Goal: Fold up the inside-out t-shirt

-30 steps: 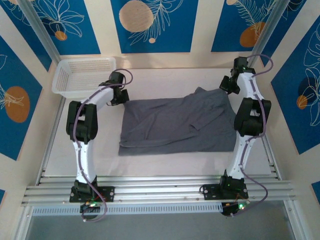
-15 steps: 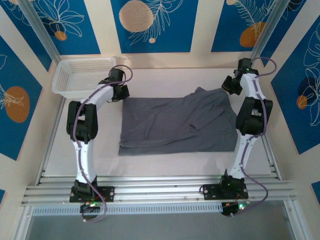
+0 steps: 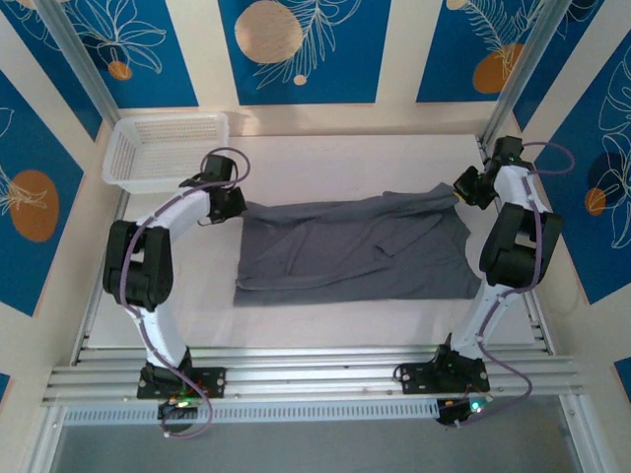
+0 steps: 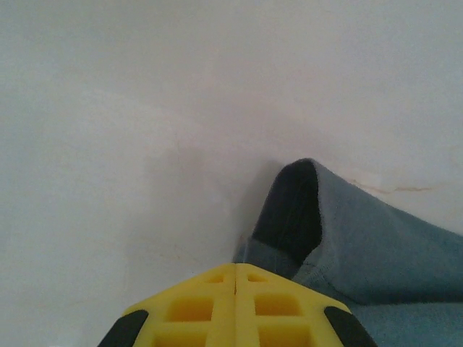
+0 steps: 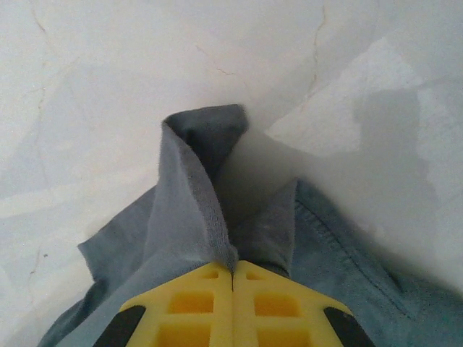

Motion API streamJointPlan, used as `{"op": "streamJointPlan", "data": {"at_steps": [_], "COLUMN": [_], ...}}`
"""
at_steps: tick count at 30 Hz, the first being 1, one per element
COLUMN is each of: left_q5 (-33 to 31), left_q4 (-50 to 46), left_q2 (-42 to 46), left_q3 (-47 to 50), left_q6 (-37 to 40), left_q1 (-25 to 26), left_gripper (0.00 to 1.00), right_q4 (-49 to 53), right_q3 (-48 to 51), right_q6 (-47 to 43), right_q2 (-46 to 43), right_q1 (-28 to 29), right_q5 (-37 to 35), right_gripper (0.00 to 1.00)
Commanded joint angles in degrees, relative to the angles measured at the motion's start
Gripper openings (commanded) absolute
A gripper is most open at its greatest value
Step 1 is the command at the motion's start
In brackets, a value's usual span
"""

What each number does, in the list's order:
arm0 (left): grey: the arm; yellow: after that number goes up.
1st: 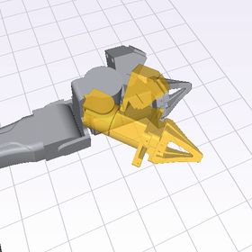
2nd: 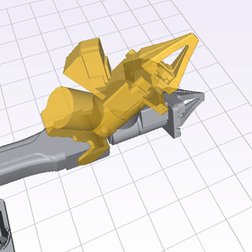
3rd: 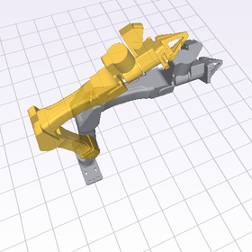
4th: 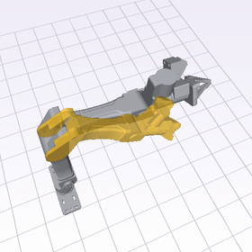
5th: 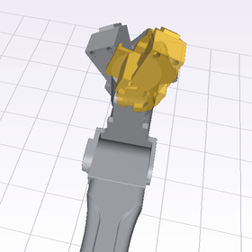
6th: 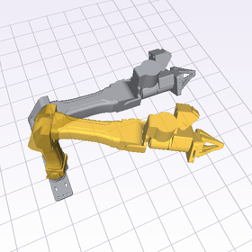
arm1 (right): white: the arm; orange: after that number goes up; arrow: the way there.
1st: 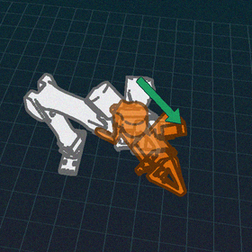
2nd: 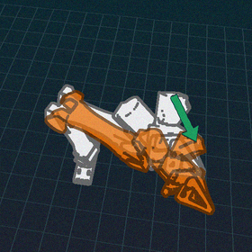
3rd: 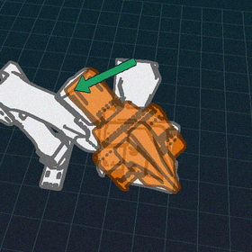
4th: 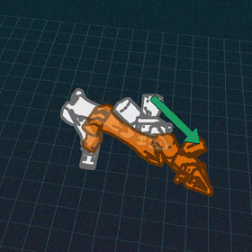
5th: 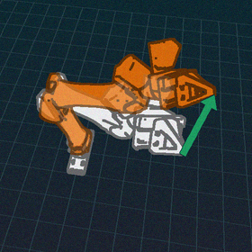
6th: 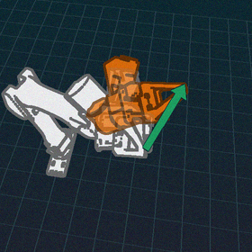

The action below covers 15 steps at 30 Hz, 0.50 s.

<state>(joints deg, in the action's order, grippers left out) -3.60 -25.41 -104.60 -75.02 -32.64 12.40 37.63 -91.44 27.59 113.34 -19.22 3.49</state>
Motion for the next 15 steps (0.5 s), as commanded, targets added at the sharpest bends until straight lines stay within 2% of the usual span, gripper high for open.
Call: {"op": "streamJointPlan", "data": {"at_steps": [1,6,12,15], "left_q5": [2.2,4.7,8.1,6.0], "left_q4": [1.5,4.9,7.5,9.6], "left_q2": [7.8,15.0,11.3,11.2], "left_q3": [4.4,14.0,17.7,19.8], "left_q6": [-0.4,-0.5,-0.5,-0.2], "left_q1": [-0.3,-0.3,0.3,1.2], "left_gripper": [0.00,0.00,0.00,0.00], "right_q4": [-1.2,-3.2,-5.8,-7.1], "right_q3": [1.2,8.0,17.3,21.5], "right_q6": [2.0,4.6,7.9,9.5], "right_q2": [-4.5,-7.3,-8.3,-9.8], "right_q1": [-1.1,-2.6,-3.5,-4.0], "right_q5": [1.3,1.3,-0.6,-3.1], "right_gripper": [0.00,0.00,0.00,0.03]}}
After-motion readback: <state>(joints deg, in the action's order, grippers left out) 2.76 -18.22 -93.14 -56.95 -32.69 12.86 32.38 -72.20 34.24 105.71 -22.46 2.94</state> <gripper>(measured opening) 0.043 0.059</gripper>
